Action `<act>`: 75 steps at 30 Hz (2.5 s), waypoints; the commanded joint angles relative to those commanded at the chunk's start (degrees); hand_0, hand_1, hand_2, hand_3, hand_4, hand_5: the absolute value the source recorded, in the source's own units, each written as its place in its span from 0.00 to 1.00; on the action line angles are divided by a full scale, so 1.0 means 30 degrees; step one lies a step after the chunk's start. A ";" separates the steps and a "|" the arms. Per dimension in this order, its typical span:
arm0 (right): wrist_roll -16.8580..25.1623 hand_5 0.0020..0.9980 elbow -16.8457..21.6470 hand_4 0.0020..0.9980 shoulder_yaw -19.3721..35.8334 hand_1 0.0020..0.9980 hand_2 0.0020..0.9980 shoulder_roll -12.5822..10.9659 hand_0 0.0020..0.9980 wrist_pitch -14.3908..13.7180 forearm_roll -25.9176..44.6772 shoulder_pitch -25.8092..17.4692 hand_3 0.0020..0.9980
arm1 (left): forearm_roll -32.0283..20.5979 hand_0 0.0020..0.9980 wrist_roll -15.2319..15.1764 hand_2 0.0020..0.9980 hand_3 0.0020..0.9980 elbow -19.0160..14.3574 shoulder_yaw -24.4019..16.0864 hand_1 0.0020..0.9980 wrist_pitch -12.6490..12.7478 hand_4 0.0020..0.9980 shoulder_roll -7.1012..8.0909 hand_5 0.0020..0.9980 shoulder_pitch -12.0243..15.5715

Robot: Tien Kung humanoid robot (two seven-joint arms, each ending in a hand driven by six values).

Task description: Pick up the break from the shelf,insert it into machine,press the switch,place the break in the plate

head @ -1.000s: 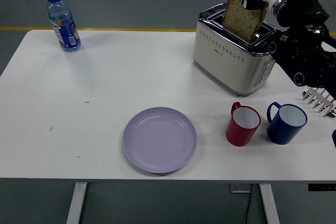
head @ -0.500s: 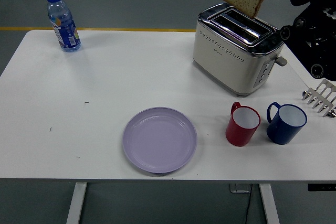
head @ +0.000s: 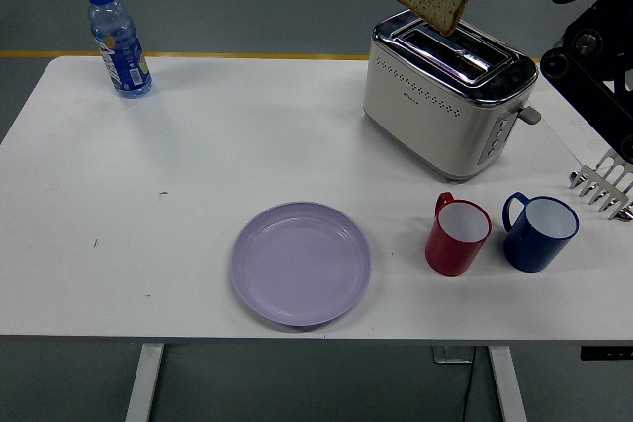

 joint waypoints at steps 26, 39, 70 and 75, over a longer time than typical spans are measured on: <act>-0.1698 0.00 0.4970 0.59 -0.4141 0.21 0.33 -0.0924 0.14 0.3173 1.2242 -0.2112 0.49 | 0.0191 0.70 -0.0050 0.80 0.71 0.0000 -0.0188 0.77 -0.0067 0.43 0.0000 0.94 -0.0158; -0.1779 0.00 0.3667 0.60 -0.4935 0.21 0.33 0.0635 0.14 0.3417 1.4088 -0.3603 0.48 | 0.0072 0.70 -0.0037 0.80 0.71 0.0000 -0.0045 0.77 -0.0075 0.42 0.0000 0.94 -0.0161; -0.1327 0.00 0.0041 0.58 -0.4695 0.26 0.37 0.3680 0.24 0.2840 1.6905 -0.6084 0.51 | 0.0495 0.70 0.0082 0.79 0.71 0.0000 -0.0018 0.77 -0.0109 0.43 0.0000 0.94 -0.0108; -0.1059 0.00 -0.0098 0.58 -0.4854 0.26 0.37 0.3748 0.24 0.3274 1.6690 -0.6248 0.51 | 0.0510 0.70 0.0063 0.79 0.71 0.0000 -0.0024 0.77 -0.0115 0.43 0.0000 0.94 -0.0093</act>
